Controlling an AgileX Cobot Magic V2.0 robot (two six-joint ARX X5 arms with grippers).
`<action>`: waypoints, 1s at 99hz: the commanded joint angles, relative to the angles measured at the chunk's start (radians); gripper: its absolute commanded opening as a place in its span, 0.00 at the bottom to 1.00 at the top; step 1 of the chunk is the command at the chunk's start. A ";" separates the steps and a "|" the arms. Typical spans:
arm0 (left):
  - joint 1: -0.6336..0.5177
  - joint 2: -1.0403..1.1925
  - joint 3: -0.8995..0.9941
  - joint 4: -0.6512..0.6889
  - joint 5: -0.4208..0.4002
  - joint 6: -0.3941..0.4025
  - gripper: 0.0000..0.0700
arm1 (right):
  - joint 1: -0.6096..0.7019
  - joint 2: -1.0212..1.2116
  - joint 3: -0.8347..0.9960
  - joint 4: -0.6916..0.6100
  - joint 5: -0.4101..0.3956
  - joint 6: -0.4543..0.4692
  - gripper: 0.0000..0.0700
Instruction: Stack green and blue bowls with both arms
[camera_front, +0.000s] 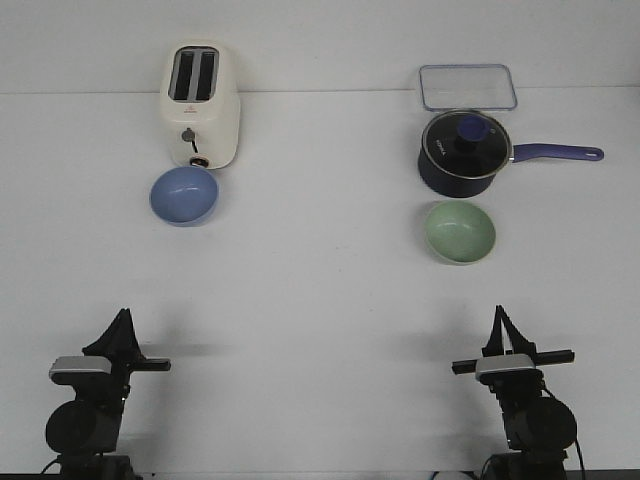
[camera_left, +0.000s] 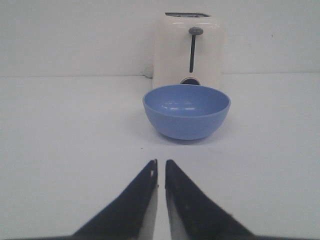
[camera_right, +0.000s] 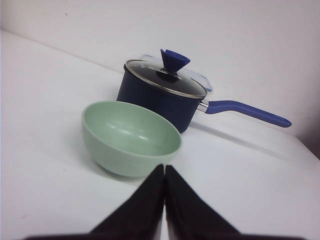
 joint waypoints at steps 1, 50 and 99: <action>0.002 -0.001 -0.019 0.011 0.001 0.012 0.02 | 0.001 0.000 -0.002 0.013 0.000 -0.005 0.00; 0.002 -0.001 -0.019 0.012 0.001 0.012 0.02 | 0.001 0.000 -0.002 0.013 0.000 -0.005 0.00; 0.002 -0.001 -0.019 0.012 0.001 0.012 0.02 | 0.001 0.000 -0.002 0.029 -0.011 0.285 0.00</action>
